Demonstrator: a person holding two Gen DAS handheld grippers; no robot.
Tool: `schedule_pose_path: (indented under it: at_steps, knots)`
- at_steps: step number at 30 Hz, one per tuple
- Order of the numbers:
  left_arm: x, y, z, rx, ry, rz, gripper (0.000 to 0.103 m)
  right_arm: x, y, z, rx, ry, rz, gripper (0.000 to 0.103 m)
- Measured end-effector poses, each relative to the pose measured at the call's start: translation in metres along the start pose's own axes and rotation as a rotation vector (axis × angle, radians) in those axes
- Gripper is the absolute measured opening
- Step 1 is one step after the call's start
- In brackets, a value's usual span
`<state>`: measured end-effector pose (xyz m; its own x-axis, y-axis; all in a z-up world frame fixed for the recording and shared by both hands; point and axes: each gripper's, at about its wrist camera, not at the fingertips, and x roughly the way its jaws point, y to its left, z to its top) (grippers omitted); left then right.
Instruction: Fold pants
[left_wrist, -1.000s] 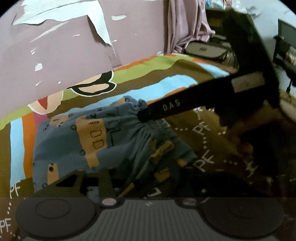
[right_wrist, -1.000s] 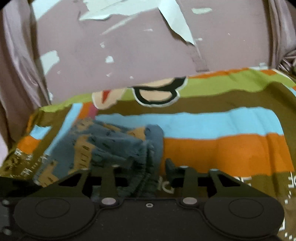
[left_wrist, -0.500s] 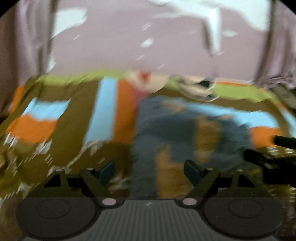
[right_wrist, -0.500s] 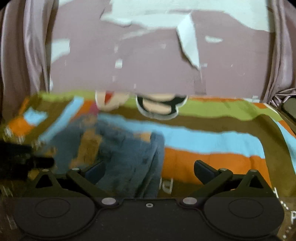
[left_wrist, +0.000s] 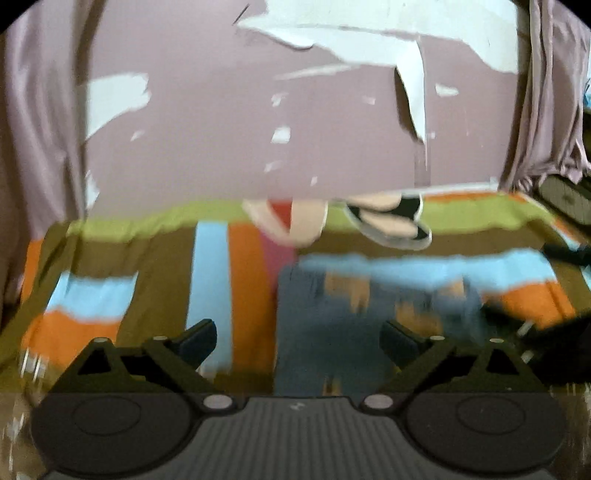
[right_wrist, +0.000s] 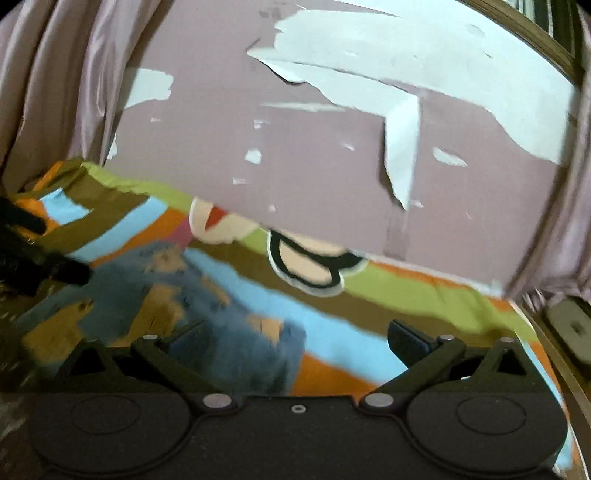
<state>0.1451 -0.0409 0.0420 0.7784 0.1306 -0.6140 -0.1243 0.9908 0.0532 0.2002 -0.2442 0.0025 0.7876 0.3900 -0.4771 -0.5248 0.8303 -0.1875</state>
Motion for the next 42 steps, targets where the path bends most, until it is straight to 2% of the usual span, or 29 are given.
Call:
schedule_pose_path:
  at_steps: [3, 6, 8, 10, 11, 13, 15, 18, 21, 25, 29, 34, 36, 38, 42]
  knots:
    - [0.034, -0.021, 0.014, 0.102, 0.0, 0.02, 0.1, 0.025, 0.003, 0.0, -0.02, 0.016, 0.023, 0.102]
    - [0.073, -0.038, 0.007, 0.244, 0.022, 0.096, 0.098, 0.041, 0.005, -0.015, -0.096, 0.052, -0.081, 0.102]
    - [0.091, -0.041, 0.001, 0.325, 0.024, 0.17, 0.097, 0.041, -0.008, -0.021, -0.053, 0.049, -0.15, 0.102]
    - [0.091, -0.033, 0.003, 0.302, 0.006, 0.19, 0.098, 0.035, -0.022, -0.019, 0.004, 0.034, -0.225, 0.102]
    - [0.087, -0.027, 0.007, 0.263, -0.001, 0.191, 0.097, 0.028, -0.029, -0.016, 0.032, 0.01, -0.228, 0.102]
    - [0.074, -0.015, 0.014, 0.168, -0.018, 0.194, 0.097, 0.014, -0.039, -0.012, 0.099, -0.022, -0.17, 0.102]
    - [0.057, -0.002, 0.017, 0.085, -0.022, 0.161, 0.1, 0.0, -0.038, -0.008, 0.144, -0.021, -0.083, 0.102]
    - [0.032, -0.001, 0.006, 0.052, 0.03, 0.138, 0.101, -0.021, -0.017, -0.013, 0.129, 0.009, 0.021, 0.102]
    - [0.019, -0.008, -0.018, 0.087, 0.101, 0.117, 0.101, -0.022, 0.008, -0.02, 0.052, 0.084, 0.049, 0.102]
    - [0.021, -0.011, -0.047, 0.112, 0.207, 0.081, 0.1, -0.002, 0.029, -0.031, -0.059, 0.262, 0.067, 0.102]
    - [0.019, 0.002, -0.052, 0.03, 0.248, 0.044, 0.102, 0.0, 0.014, -0.031, 0.035, 0.324, 0.114, 0.102]
    - [0.007, 0.019, -0.049, -0.039, 0.27, 0.018, 0.103, -0.018, -0.013, -0.025, 0.109, 0.296, 0.202, 0.102]
    - [0.001, 0.024, -0.047, -0.057, 0.268, 0.009, 0.103, -0.018, -0.027, -0.022, 0.185, 0.265, 0.214, 0.102]
    - [0.0, 0.028, -0.044, -0.076, 0.274, 0.0, 0.103, -0.014, -0.039, -0.022, 0.27, 0.246, 0.218, 0.102]
    - [-0.003, 0.033, -0.041, -0.11, 0.255, -0.05, 0.103, 0.003, -0.053, -0.019, 0.349, 0.224, 0.314, 0.102]
